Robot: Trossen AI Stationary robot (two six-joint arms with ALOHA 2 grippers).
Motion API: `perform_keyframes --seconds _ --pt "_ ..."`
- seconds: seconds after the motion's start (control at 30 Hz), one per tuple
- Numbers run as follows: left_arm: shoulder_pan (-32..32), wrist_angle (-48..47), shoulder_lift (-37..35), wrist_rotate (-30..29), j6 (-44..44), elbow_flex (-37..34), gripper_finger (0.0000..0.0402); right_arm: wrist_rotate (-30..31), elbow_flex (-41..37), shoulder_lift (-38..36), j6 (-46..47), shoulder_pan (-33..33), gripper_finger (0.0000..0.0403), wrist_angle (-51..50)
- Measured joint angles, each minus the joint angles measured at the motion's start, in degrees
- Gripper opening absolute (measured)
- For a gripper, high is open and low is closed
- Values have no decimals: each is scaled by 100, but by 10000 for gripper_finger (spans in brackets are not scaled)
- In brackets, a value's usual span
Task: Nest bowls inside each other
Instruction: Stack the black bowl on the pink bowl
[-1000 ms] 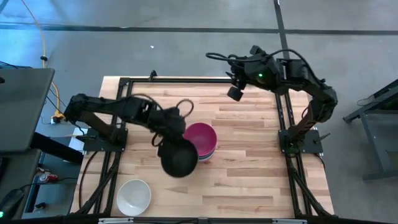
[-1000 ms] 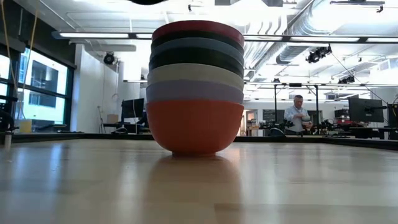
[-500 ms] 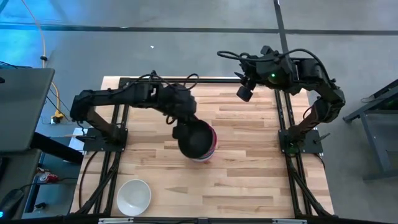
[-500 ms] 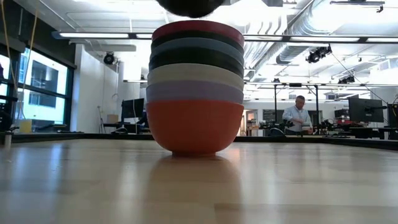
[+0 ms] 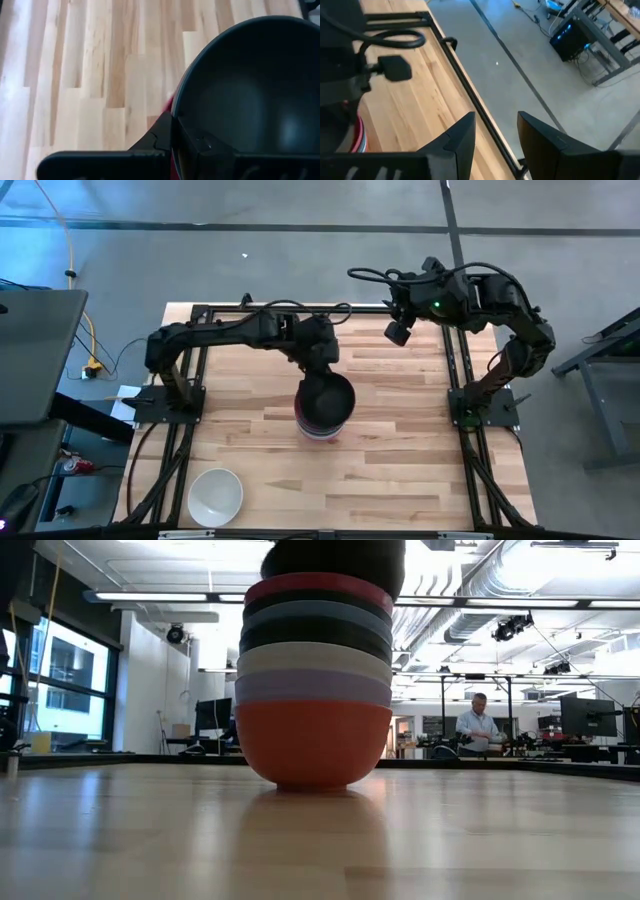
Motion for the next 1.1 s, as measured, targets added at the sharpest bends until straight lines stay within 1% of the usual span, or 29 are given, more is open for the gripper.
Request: perform_keyframes --seconds 0.13,0.23,0.57,0.83,1.1 --pt "75 -247 173 -41 51 235 0 3 0 0 181 0 140 -296" --pt "101 -526 249 -112 70 379 0 132 0 0 251 0 140 -430" --pt "127 -1110 259 -196 97 409 0 246 0 0 291 0 140 -469" --pt "131 -1120 265 -195 92 409 0 244 -2 0 444 0 140 -469" --pt "164 -1204 551 3 151 413 0 214 -4 0 531 0 140 -485"
